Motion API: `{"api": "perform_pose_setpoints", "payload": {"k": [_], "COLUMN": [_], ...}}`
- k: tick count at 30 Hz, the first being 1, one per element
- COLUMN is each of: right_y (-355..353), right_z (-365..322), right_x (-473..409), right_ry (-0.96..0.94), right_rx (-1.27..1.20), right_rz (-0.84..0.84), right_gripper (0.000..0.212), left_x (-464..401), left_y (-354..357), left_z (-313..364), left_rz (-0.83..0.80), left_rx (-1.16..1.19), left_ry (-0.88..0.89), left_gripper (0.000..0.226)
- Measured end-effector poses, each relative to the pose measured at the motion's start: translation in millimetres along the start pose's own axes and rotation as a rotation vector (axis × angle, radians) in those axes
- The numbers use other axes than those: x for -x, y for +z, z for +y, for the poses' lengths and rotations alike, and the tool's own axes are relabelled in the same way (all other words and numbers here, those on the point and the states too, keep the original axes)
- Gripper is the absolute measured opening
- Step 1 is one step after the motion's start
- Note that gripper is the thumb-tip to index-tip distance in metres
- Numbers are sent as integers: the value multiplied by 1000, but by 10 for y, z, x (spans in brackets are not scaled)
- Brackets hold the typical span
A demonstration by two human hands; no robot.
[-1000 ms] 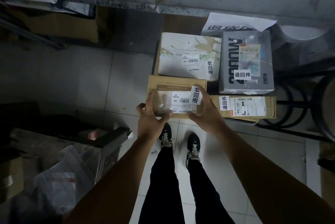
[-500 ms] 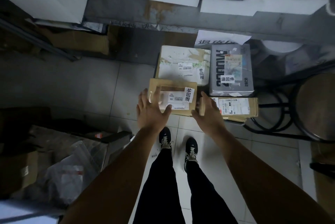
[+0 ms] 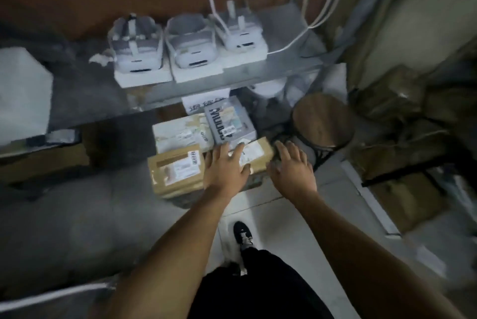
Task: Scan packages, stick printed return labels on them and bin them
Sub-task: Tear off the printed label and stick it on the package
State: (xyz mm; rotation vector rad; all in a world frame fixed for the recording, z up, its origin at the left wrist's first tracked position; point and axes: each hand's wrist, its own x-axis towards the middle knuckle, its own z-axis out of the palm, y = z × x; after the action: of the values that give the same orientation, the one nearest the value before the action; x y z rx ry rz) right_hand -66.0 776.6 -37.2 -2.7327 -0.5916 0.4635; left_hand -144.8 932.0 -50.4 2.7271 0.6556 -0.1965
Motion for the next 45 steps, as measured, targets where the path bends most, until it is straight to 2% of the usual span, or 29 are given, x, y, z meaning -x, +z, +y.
{"api": "perform_pose_setpoints", "payload": {"k": [5, 13, 17, 24, 29, 34, 45], "right_y": [-496, -1115, -1424, -2003, -2336, -2571, -3019], "right_z": [656, 1683, 2301, 3463, 4199, 4720, 5544], "right_x": [641, 1582, 1914, 2274, 2421, 2319, 1194], "right_ry": [215, 520, 629, 755, 774, 782, 763], "right_rx": [43, 27, -41, -123, -138, -171, -283], "right_rz": [144, 335, 423, 506, 517, 505, 447], "right_gripper": [71, 71, 70, 70, 70, 72, 72], "left_x": [188, 540, 603, 766, 844, 652, -806], "left_y": [-50, -70, -8, 188, 316, 409, 555], "left_z": [841, 2294, 3118, 4715, 5605, 6112, 6998], "left_rz": [-36, -52, -99, -82, -68, -76, -147], "left_rx": [-25, -59, -61, -86, -55, -80, 48], "left_ry": [282, 625, 729, 860, 877, 868, 733], "left_gripper": [63, 61, 61, 60, 60, 61, 58]}}
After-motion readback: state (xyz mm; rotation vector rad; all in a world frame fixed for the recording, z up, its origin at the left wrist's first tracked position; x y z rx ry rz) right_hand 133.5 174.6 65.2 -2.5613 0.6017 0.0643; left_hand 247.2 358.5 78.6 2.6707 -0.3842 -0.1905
